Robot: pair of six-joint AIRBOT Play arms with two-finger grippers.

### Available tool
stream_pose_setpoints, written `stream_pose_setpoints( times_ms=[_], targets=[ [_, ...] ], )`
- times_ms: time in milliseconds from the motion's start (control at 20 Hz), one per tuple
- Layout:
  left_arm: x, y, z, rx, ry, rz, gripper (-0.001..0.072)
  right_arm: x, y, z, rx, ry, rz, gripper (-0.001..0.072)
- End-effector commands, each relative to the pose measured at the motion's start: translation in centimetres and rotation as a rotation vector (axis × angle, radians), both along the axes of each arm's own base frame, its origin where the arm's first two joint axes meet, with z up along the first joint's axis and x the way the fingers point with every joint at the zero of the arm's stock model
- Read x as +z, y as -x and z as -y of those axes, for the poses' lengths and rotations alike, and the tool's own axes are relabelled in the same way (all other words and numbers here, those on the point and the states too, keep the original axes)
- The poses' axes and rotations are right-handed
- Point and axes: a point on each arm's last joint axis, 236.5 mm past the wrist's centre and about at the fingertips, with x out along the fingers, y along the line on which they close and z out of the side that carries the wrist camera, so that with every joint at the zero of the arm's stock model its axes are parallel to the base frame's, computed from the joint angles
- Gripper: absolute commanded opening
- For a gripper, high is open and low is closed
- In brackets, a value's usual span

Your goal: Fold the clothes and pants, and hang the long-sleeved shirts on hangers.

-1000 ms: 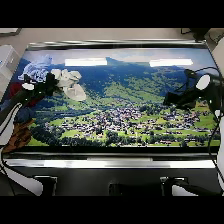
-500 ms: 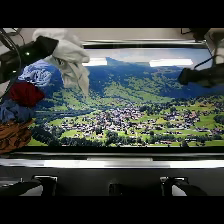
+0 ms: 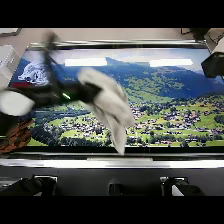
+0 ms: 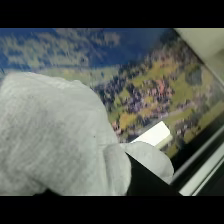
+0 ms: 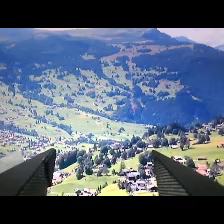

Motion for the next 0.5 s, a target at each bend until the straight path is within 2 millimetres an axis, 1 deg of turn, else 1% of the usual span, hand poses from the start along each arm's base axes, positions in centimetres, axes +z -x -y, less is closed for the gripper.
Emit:
stream_pose_setpoints(
  times_ms=[0,50,100,150,200,250,300,350,400,450],
  targets=[
    [-13.2,5.6,5.9,-0.095,-0.115,-0.29,0.0024,-2.8,1.6,-0.1,0.001,-0.01,-0.131,0.0667],
    [-16.0,7.0,7.6,-0.111,-0.118,-0.386,0.0075,-4.2,1.4,-0.2,0.002,-0.015,-0.179,0.0667],
    [-17.9,8.2,9.1,-0.114,-0.098,-0.49,0.0402,-5.8,1.2,-0.2,0.003,-0.024,-0.236,0.0667],
    [-18.5,8.8,10.3,-0.112,-0.053,-0.596,0.0696,-7.7,1.0,-0.2,0.003,-0.031,-0.304,0.0669],
    [-17.9,8.4,10.6,-0.143,-0.022,-0.628,0.071,-9.6,0.8,-0.2,0.005,-0.037,-0.37,0.0671],
    [-16.5,7.1,10.0,-0.176,-0.008,-0.603,0.071,-11.8,0.6,-0.2,0.006,-0.043,-0.443,0.0672],
    [-14.4,5.0,8.5,-0.189,0.001,-0.574,0.071,-13.8,0.3,-0.3,0.01,-0.052,-0.506,0.0673],
    [-12.5,2.6,6.1,-0.183,0.004,-0.55,0.071,-16.1,0.1,-0.4,0.015,-0.066,-0.572,0.0674],
    [-11.0,0.6,3.2,-0.16,-0.009,-0.532,0.071,-18.6,-0.1,-0.8,0.023,-0.086,-0.64,0.0674],
    [-10.2,-1.0,-0.3,-0.124,-0.036,-0.531,0.071,-20.9,0.1,-1.3,0.033,-0.112,-0.708,0.0674]
  ],
)
